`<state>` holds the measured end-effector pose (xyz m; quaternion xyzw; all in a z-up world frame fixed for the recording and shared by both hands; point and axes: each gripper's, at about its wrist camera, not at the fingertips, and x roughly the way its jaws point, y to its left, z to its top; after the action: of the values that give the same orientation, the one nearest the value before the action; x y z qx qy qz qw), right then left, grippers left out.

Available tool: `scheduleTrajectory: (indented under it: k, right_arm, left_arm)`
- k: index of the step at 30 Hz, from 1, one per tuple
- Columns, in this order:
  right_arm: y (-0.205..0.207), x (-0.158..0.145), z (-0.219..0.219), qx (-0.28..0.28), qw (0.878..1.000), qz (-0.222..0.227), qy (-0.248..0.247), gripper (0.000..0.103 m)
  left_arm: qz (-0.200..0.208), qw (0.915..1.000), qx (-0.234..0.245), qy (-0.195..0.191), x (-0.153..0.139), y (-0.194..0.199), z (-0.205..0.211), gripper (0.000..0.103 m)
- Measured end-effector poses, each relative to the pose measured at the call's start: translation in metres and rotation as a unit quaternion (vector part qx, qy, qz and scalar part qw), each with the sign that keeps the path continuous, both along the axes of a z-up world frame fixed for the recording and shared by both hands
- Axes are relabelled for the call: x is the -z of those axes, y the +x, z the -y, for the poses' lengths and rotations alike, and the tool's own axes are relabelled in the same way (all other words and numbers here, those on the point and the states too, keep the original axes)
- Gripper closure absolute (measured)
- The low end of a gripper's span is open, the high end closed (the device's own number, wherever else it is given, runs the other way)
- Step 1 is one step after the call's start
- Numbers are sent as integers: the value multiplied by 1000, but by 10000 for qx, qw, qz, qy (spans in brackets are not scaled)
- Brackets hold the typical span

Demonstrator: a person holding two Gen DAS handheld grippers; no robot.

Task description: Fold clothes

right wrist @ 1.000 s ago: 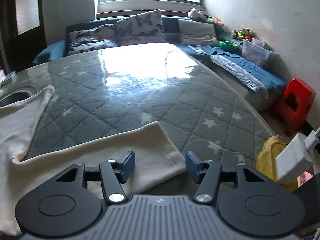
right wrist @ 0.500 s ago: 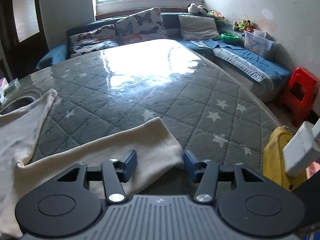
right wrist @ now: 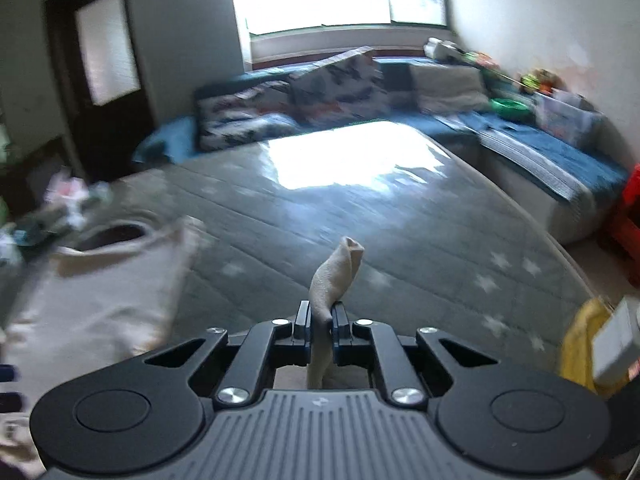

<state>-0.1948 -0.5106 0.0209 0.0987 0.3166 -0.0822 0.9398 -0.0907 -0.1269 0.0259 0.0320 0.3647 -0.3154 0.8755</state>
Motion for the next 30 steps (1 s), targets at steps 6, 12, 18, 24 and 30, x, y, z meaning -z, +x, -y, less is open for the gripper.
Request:
scheduleTrajectory:
  k: [6,12,18,24,30]
  right_arm:
    - [5,-43,-48,-1059,9938,312,159,95]
    - [25,-59,-111,-2072,9778,296,140,95]
    - [45,-41,-178,-2865,9581,4,-15,95]
    - [52,-12,-211,-3235,9455,-372,97,94]
    - [47,-1,-216,-3436,9374,-472,326,83]
  left_arm:
    - [77,9996,-249,-61,-5,3,-20,38]
    - [135,9981,-586,-142,-9,3,-46,38]
    - [118,9963,-829,-198,-7,2,-66,38]
    - [65,9956,-920,-184,-5,3,-72,38]
    - [89,9958,-892,-180,-7,3,-69,38]
